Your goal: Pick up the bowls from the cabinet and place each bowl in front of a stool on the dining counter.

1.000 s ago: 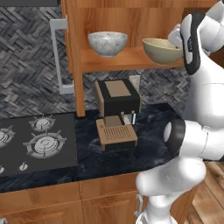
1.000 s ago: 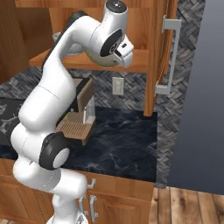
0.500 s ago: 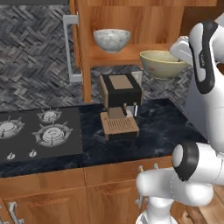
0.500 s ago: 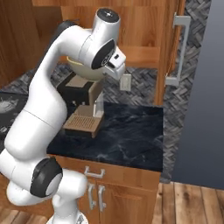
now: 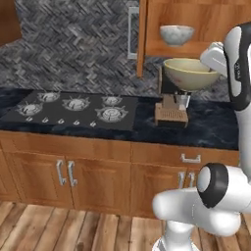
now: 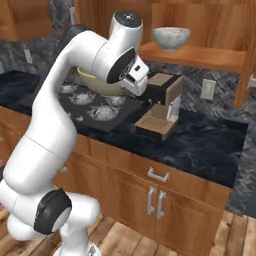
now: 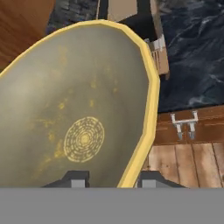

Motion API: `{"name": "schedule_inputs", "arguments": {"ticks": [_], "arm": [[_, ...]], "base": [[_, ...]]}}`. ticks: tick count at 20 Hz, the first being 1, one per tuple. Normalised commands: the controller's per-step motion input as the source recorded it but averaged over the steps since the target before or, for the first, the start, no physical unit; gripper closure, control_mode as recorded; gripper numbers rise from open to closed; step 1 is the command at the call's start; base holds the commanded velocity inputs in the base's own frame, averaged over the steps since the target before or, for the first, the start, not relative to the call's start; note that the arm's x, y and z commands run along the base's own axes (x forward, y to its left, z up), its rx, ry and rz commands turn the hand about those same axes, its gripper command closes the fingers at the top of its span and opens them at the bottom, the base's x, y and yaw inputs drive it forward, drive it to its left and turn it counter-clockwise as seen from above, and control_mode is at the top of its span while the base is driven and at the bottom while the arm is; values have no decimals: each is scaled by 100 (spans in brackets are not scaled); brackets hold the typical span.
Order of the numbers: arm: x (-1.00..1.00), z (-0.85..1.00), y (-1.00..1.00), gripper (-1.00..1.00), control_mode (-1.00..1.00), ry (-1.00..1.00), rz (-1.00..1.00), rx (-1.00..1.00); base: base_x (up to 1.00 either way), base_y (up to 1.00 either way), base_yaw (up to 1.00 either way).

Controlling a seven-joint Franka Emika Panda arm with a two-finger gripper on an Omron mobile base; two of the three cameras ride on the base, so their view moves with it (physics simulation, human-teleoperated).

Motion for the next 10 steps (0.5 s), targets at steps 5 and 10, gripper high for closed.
{"name": "schedule_inputs", "arguments": {"ticks": [5,10], "arm": [[0,0,0,100,100,0,0,0],[0,0,0,100,100,0,0,0]], "base": [[-7,11,95],[0,0,100]]}}
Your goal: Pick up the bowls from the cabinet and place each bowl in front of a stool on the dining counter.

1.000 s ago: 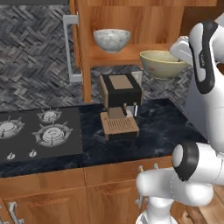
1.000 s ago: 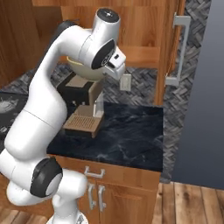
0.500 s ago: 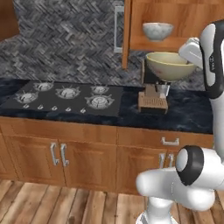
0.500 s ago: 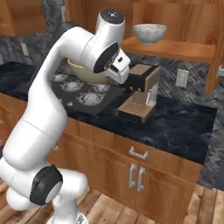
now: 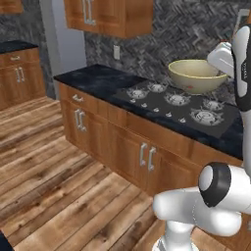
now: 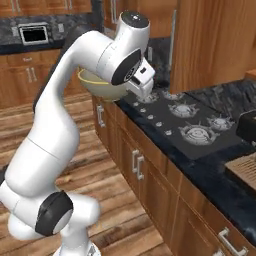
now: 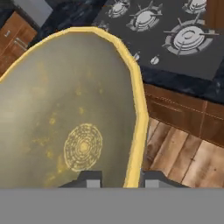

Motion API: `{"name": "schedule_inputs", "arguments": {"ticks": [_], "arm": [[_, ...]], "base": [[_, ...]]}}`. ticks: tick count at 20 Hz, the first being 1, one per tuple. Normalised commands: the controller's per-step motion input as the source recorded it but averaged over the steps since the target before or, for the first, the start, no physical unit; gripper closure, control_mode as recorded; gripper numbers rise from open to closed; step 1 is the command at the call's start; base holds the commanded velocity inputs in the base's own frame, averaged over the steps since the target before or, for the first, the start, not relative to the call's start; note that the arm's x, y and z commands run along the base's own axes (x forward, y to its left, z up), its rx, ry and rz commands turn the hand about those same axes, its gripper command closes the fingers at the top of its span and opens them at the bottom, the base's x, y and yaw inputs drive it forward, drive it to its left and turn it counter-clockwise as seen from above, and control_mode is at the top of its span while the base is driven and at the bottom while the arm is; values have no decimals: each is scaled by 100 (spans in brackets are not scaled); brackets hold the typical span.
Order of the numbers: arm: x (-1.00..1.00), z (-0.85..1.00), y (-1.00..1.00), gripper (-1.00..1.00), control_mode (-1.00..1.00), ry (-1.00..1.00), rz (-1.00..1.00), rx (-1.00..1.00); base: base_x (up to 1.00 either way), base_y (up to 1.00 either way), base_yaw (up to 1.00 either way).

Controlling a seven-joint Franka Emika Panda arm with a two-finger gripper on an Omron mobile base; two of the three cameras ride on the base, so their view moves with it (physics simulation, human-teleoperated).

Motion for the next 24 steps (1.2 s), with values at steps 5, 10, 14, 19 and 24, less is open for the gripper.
{"name": "schedule_inputs", "arguments": {"ticks": [5,10,14,19,24], "arm": [[0,0,0,100,100,0,0,0],[0,0,0,100,100,0,0,0],[0,0,0,100,100,0,0,0],[0,0,0,100,100,0,0,0],[0,0,0,100,100,0,0,0]], "base": [[0,0,100],[0,9,100],[-6,2,97],[-38,16,84],[-95,56,62]]}}
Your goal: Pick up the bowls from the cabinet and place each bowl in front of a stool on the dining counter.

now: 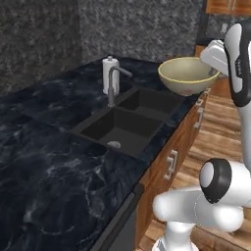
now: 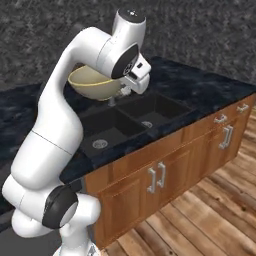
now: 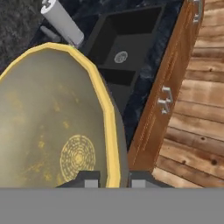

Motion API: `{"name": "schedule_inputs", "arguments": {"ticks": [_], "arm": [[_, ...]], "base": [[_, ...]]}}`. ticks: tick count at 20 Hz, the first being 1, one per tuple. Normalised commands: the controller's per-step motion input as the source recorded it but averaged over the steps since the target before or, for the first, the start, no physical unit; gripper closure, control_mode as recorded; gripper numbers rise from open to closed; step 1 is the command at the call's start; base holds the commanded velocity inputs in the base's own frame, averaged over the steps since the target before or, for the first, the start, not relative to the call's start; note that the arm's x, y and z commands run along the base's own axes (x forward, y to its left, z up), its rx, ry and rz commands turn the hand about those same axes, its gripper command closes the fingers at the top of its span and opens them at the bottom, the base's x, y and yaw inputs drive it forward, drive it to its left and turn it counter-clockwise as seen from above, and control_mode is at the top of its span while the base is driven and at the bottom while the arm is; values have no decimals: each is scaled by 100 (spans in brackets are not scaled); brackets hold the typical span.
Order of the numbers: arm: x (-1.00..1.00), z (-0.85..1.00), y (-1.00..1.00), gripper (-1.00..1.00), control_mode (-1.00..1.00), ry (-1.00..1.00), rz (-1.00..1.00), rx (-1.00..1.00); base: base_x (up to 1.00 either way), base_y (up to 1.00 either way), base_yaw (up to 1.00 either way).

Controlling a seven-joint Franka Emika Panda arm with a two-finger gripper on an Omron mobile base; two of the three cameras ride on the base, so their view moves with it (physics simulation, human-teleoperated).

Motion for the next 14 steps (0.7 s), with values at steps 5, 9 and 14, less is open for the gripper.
{"name": "schedule_inputs", "arguments": {"ticks": [5,9,14], "arm": [[0,0,0,100,100,0,0,0],[0,0,0,100,100,0,0,0],[0,0,0,100,100,0,0,0]], "base": [[-100,87,44],[-100,100,35],[-97,100,25]]}}
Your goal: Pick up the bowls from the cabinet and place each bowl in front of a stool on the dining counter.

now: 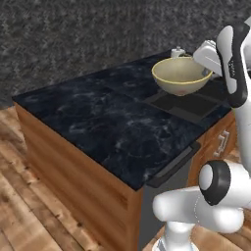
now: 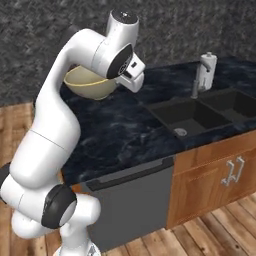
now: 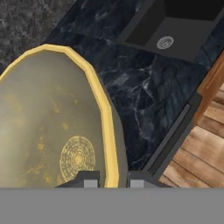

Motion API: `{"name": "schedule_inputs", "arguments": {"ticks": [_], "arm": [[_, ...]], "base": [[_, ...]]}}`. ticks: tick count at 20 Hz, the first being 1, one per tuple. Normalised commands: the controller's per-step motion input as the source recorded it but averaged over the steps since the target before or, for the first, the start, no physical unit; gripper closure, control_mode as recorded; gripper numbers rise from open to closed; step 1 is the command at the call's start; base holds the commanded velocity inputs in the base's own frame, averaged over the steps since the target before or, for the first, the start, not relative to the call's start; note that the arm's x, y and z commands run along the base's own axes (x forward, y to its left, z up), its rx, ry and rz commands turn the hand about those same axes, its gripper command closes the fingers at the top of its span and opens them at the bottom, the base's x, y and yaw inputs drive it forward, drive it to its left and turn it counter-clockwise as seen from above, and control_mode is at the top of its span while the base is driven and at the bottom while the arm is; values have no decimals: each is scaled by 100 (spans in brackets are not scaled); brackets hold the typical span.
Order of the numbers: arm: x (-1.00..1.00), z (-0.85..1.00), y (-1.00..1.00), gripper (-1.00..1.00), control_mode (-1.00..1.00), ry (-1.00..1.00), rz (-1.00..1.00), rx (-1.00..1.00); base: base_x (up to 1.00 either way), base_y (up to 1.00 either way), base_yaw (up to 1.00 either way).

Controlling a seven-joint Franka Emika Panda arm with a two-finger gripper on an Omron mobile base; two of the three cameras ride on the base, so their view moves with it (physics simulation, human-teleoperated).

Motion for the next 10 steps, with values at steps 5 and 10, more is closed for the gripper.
{"name": "schedule_inputs", "arguments": {"ticks": [5,10], "arm": [[0,0,0,100,100,0,0,0],[0,0,0,100,100,0,0,0]], "base": [[-45,100,5],[5,100,-15]]}}
